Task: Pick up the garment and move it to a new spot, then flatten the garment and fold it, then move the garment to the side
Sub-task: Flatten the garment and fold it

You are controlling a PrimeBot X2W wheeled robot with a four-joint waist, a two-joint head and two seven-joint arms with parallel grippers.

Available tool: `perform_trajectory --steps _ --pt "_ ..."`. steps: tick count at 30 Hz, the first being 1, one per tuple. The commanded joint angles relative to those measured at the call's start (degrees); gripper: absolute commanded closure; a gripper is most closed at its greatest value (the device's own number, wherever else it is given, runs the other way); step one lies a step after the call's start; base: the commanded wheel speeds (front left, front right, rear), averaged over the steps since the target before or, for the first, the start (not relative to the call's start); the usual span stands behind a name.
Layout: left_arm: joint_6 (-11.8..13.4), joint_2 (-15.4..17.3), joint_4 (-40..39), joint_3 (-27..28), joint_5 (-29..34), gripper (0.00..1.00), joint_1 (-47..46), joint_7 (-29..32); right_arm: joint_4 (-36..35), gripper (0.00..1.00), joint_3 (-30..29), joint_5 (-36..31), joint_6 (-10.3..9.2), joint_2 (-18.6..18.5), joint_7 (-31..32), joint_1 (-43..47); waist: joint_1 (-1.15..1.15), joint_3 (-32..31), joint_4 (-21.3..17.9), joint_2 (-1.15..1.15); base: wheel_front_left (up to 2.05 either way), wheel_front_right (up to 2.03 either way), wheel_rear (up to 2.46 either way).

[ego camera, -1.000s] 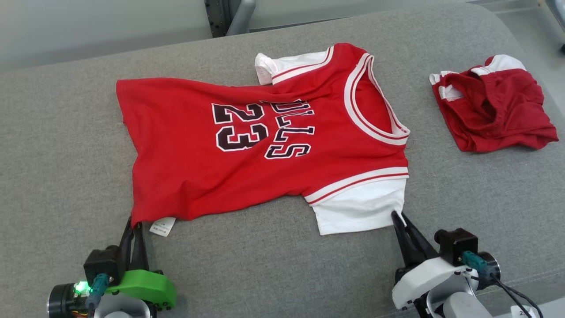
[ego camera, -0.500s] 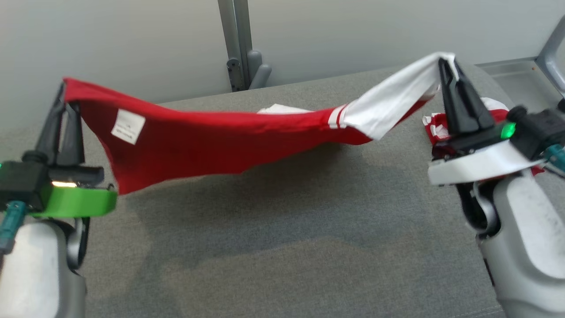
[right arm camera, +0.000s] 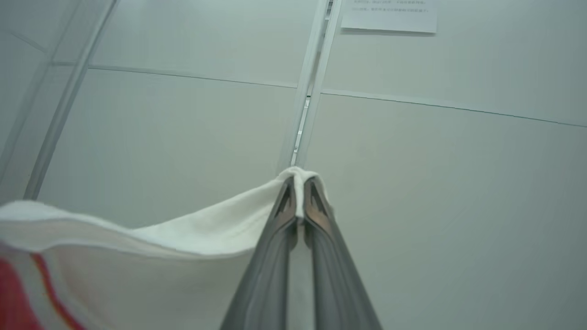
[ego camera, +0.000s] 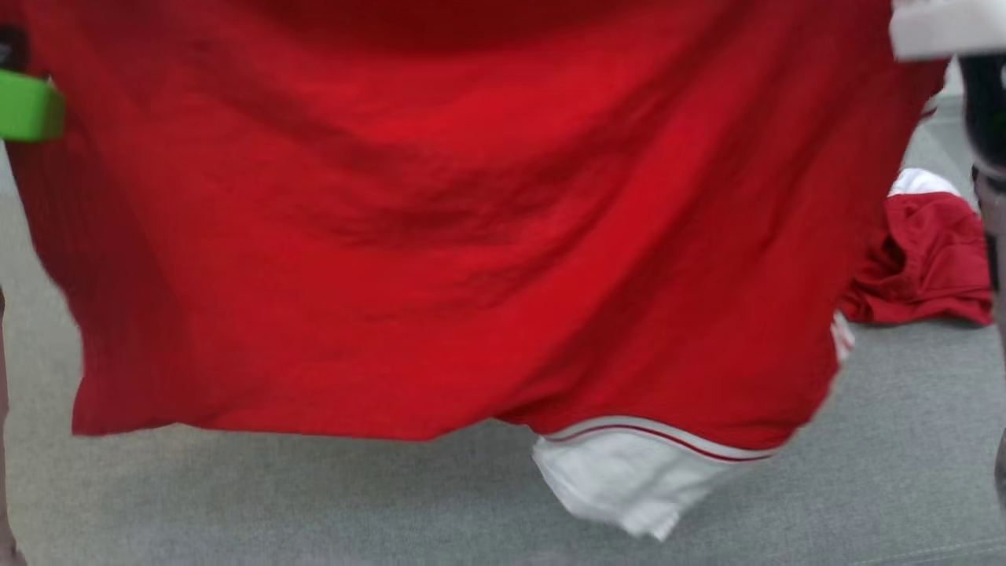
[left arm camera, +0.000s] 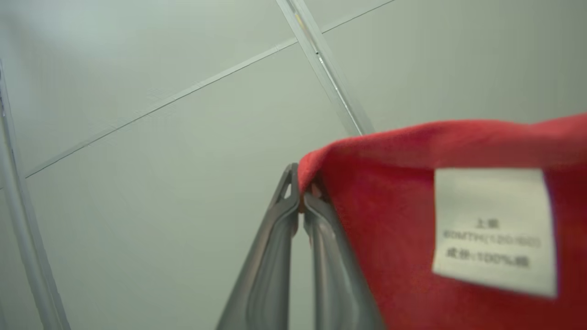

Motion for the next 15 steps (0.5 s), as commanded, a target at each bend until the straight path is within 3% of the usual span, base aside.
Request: perform_trajectory --steps 1,6,8,15 --pt "-0.1 0.2 0.9 -0.8 -0.5 1.0 -1.8 0.3 1.2 1.0 0.7 -0.6 -0.08 -0.5 0.4 -1.9 0.0 10.0 1.3 0.56 0.0 0.0 0.0" --pt "-0.1 0.1 7.5 -5.4 0.1 1.0 -12.4 1.9 9.7 1.0 0.9 -1.7 -0.11 -1.0 1.5 -13.3 0.0 21.1 2.3 0.56 0.0 0.0 0.0" --pt "-0.1 0.5 11.1 -6.5 1.2 1.0 -18.4 1.9 12.6 1.0 3.0 -4.8 -0.05 -2.8 0.6 -20.0 0.0 25.3 2.4 0.56 0.0 0.0 0.0" --pt "0.6 0.3 23.6 -10.0 6.4 1.0 -39.2 -4.4 26.6 1.0 -1.3 -11.4 -0.09 -2.1 -6.3 -40.0 0.0 31.8 1.4 0.56 0.0 0.0 0.0"
